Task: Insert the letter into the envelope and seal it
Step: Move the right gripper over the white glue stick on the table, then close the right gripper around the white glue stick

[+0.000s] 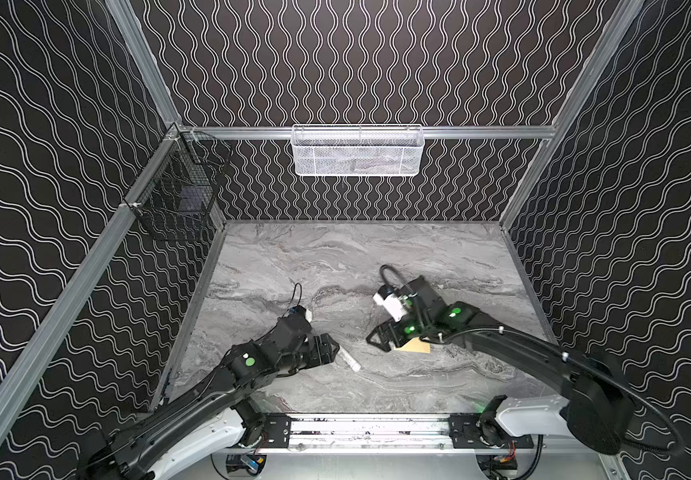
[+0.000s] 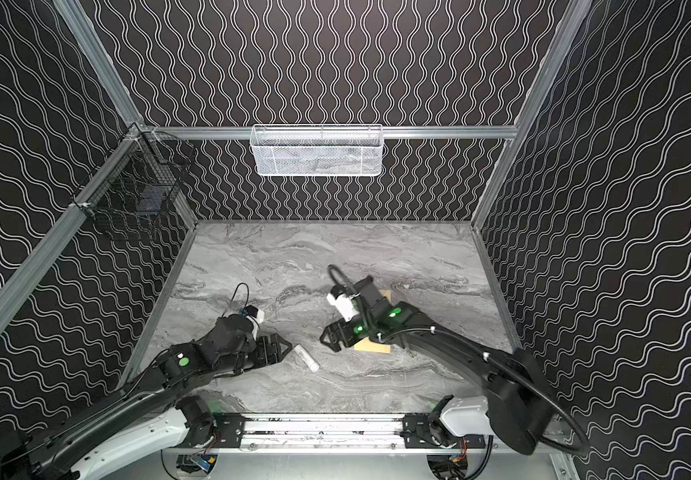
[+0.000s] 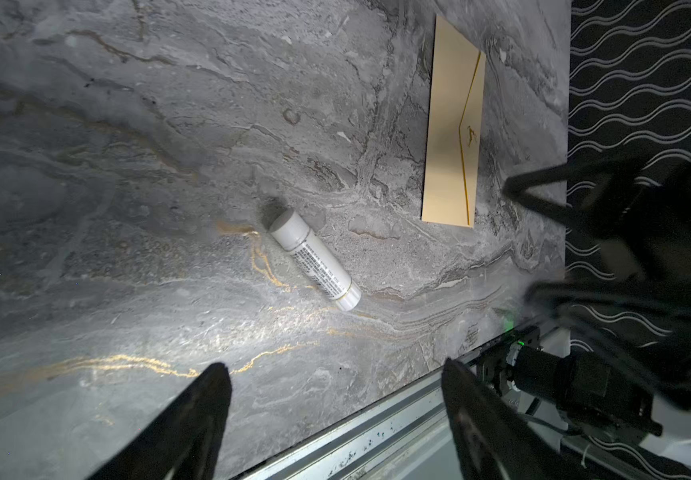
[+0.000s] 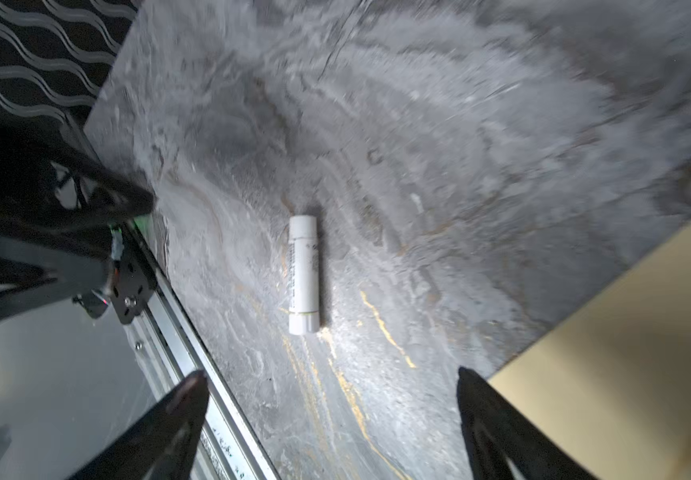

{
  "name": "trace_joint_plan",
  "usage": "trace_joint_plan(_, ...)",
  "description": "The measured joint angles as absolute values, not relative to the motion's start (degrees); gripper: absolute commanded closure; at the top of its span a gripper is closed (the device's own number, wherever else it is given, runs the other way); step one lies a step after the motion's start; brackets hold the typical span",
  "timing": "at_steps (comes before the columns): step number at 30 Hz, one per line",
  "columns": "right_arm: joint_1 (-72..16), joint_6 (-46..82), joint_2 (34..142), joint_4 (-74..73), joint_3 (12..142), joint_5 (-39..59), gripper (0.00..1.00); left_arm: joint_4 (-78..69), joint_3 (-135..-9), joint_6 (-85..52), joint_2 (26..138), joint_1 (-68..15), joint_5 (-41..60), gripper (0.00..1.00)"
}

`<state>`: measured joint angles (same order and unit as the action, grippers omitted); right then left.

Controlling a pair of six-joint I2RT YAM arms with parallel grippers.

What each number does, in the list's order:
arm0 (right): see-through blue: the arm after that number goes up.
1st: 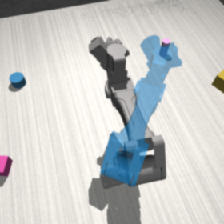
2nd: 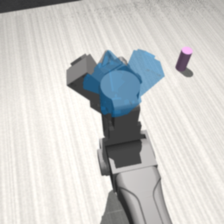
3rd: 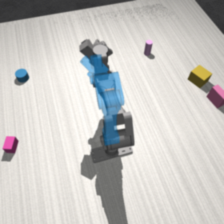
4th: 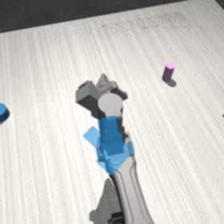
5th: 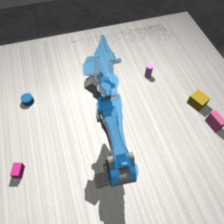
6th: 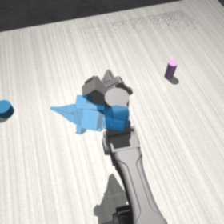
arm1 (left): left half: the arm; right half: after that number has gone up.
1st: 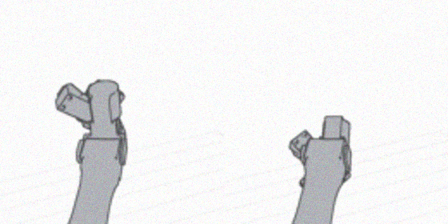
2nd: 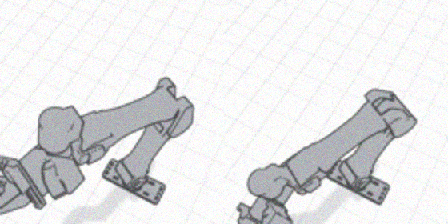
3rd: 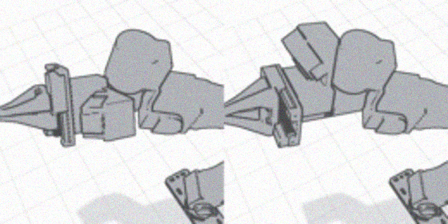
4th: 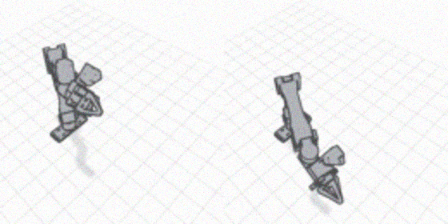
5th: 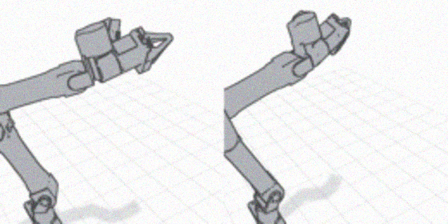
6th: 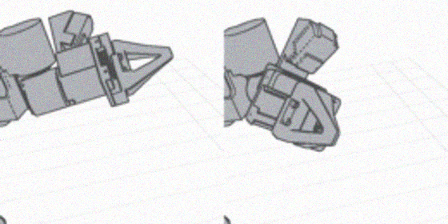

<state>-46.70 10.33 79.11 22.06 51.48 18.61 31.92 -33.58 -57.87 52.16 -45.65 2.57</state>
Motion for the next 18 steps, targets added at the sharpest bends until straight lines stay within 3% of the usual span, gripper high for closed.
trace_joint_plan(8,-56.14,12.71,91.7,18.5,55.27,16.84,0.18,39.72,-30.72,-64.66,38.59,-45.47,-3.77,0.17)
trace_joint_plan(18,-58.98,15.81,104.29,19.84,65.34,12.08,0.32,50.35,-32.95,-66.02,31.18,-45.47,-9.1,0.17)
